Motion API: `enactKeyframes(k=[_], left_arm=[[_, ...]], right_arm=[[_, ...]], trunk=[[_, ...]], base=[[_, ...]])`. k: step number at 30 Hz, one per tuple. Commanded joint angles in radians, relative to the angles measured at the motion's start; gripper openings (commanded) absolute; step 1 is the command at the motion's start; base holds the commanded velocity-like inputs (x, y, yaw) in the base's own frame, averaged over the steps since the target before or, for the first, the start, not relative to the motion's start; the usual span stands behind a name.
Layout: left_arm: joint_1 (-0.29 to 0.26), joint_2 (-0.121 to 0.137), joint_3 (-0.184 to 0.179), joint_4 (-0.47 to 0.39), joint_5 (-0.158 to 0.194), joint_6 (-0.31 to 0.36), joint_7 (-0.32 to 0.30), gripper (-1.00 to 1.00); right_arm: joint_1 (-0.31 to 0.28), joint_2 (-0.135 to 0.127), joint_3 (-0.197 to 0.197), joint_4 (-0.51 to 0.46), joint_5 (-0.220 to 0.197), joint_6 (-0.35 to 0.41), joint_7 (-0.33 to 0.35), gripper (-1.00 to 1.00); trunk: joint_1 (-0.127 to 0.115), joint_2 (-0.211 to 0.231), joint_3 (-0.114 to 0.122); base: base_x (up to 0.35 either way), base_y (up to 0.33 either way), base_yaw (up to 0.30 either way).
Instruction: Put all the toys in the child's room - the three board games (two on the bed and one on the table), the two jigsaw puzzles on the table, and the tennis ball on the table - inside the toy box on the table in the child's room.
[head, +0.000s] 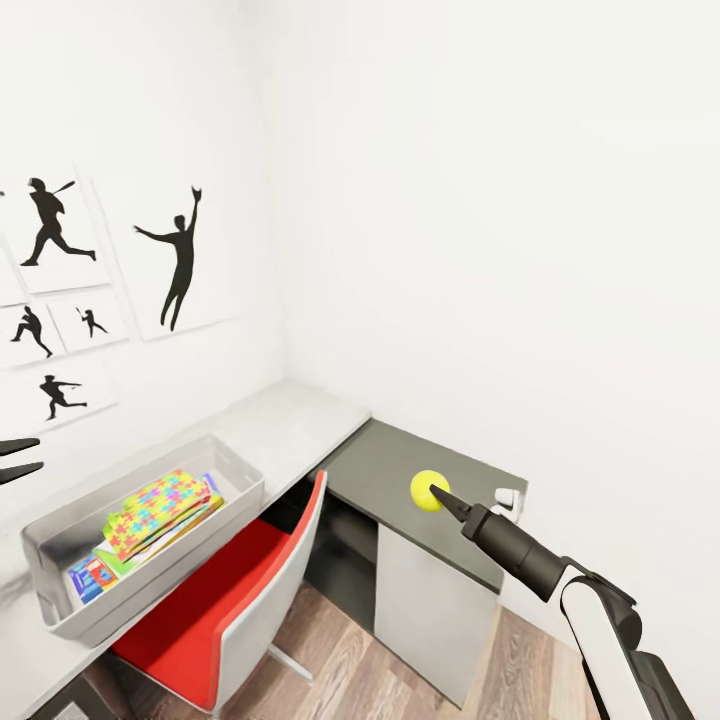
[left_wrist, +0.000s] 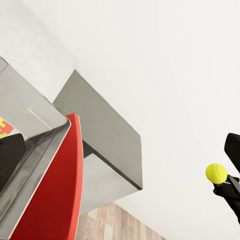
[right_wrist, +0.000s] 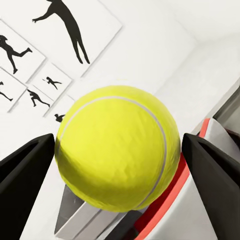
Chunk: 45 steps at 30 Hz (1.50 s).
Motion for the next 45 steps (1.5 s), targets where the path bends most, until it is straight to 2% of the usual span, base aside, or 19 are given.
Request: enactKeyframes(k=[1, 17, 23, 26, 27, 28, 29, 30, 31, 32, 34, 35, 37, 38, 40, 43, 45], left_arm=[[-0.002, 0.001, -0.008, 0.001, 0.005, 0.011, -0.005, 1.0], [-0.002, -0.001, -0.008, 0.001, 0.005, 0.011, -0.005, 1.0], [-0.002, -0.009, -0.008, 0.001, 0.005, 0.01, -0.005, 1.0], [-0.002, -0.014, -0.008, 0.001, 0.005, 0.011, -0.005, 1.0], [-0.002, -0.016, -0.008, 0.001, 0.005, 0.011, -0.005, 1.0], [-0.002, -0.017, -0.009, 0.001, 0.004, 0.011, -0.005, 1.0], [-0.002, -0.018, -0.009, 0.0, 0.004, 0.011, -0.005, 1.0], [-0.002, -0.018, -0.009, 0.0, 0.004, 0.011, -0.005, 1.0], [-0.002, -0.018, -0.009, 0.001, 0.004, 0.011, -0.005, 1.0], [-0.002, -0.019, -0.01, 0.0, 0.004, 0.011, -0.005, 1.0], [-0.002, -0.019, -0.01, 0.001, 0.004, 0.01, -0.005, 1.0], [-0.002, -0.019, -0.01, 0.001, 0.004, 0.01, -0.005, 1.0], [-0.002, -0.019, -0.009, 0.001, 0.004, 0.01, -0.005, 1.0], [-0.002, -0.019, -0.009, 0.001, 0.004, 0.01, -0.005, 1.0], [-0.002, -0.019, -0.009, 0.001, 0.004, 0.01, -0.005, 1.0], [-0.002, -0.019, -0.008, 0.001, 0.004, 0.011, -0.005, 1.0], [-0.002, -0.019, -0.008, 0.001, 0.004, 0.01, -0.005, 1.0]], right_arm=[[-0.001, 0.0, -0.002, -0.001, -0.005, 0.008, 0.001, -1.0], [-0.001, -0.001, -0.003, -0.001, -0.005, 0.007, 0.0, -1.0], [-0.007, 0.008, -0.005, -0.003, -0.004, 0.02, -0.043, -1.0], [-0.069, 0.011, -0.004, -0.004, -0.005, 0.088, -0.125, -1.0], [-0.126, 0.015, -0.002, -0.002, -0.005, 0.146, -0.193, -1.0], [-0.156, 0.018, 0.0, 0.0, -0.005, 0.177, -0.235, -1.0], [-0.212, 0.024, 0.003, 0.001, -0.007, 0.233, -0.33, -1.0], [-0.238, 0.029, 0.004, 0.002, -0.01, 0.256, -0.381, -1.0], [-0.284, 0.041, 0.008, 0.002, -0.014, 0.293, -0.483, -1.0], [-0.307, 0.05, 0.01, 0.003, -0.016, 0.307, -0.533, -1.0], [-0.413, 0.1, 0.023, 0.01, -0.021, 0.346, -0.712, -1.0], [-0.442, 0.113, 0.028, 0.018, -0.021, 0.355, -0.75, -1.0], [-0.555, 0.152, 0.056, 0.095, -0.022, 0.38, -0.87, -1.0], [-0.582, 0.158, 0.063, 0.124, -0.023, 0.382, -0.892, -1.0], [-0.677, 0.182, 0.095, 0.246, -0.022, 0.381, -0.954, -1.0], [-0.731, 0.209, 0.133, 0.325, -0.016, 0.38, -0.994, -1.0], [-0.747, 0.213, 0.157, 0.347, -0.012, 0.379, -1.008, -1.0]], trunk=[[0.001, -0.002, -0.002], [0.001, -0.002, -0.002], [0.001, -0.002, -0.002], [0.001, -0.002, -0.002], [0.001, -0.002, -0.002], [0.001, -0.002, -0.002], [0.001, -0.002, -0.002], [0.001, -0.002, -0.002], [0.001, -0.002, -0.002], [0.001, -0.002, -0.002], [0.001, -0.002, -0.002], [0.001, -0.002, -0.002], [0.001, -0.002, -0.002], [0.001, -0.002, -0.002], [0.001, -0.002, -0.002], [0.001, -0.002, -0.002], [0.001, -0.002, -0.002]], base=[[0.0, -0.006, 0.059], [0.0, -0.001, 0.007], [0.0, 0.0, 0.0], [0.0, 0.0, 0.0], [0.0, 0.0, 0.0], [0.0, 0.0, 0.0], [0.0, 0.0, 0.0], [0.0, 0.0, 0.0], [0.0, 0.0, 0.0], [0.0, 0.0, 0.0], [0.0, 0.0, 0.0], [0.0, 0.0, 0.0], [0.0, 0.0, 0.0], [0.0, 0.0, 0.0], [0.0, 0.0, 0.0], [0.0, 0.0, 0.0], [0.0, 0.0, 0.0]])
